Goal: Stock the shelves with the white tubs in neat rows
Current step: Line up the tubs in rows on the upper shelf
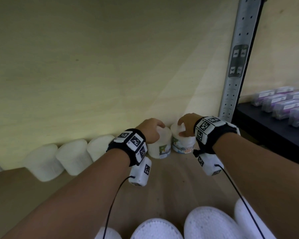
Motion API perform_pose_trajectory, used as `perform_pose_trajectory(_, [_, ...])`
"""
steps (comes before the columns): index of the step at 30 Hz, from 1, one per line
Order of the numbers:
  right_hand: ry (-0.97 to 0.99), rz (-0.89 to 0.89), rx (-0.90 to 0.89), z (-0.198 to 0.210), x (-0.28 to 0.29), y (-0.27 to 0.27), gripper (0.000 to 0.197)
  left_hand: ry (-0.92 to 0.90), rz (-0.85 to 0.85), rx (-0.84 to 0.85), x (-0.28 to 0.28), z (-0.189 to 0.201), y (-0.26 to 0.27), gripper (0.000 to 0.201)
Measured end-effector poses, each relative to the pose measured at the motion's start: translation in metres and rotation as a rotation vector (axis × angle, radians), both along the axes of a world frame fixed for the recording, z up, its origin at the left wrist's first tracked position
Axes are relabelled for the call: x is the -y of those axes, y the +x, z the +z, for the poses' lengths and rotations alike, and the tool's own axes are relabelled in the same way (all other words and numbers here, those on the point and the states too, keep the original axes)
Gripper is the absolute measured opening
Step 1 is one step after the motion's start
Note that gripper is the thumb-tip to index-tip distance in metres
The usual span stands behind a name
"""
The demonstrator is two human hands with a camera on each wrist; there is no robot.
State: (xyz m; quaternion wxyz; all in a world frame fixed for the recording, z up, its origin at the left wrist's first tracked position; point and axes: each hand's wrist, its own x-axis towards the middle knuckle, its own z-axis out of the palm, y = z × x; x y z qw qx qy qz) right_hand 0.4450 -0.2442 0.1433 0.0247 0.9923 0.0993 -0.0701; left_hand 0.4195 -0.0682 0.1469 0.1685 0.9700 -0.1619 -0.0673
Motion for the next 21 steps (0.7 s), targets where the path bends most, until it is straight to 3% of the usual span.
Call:
perform_pose_trajectory(3, [0.0,0.003,0.007,0.0,0.0,-0.001,0.057,0.063,0.104,0.128,0.005,-0.007,-0.001,0.049])
perform_pose_trajectory(9, [-0.008,0.017,0.021,-0.001,0.001,0.0,0.055,0.135,0.122,0.148,0.008,-0.02,0.0,0.058])
perform_pose_trajectory(21, [-0.006,0.015,0.033,-0.002,0.0,0.001,0.051,0.074,0.002,0.022,0.002,-0.011,0.002,0.052])
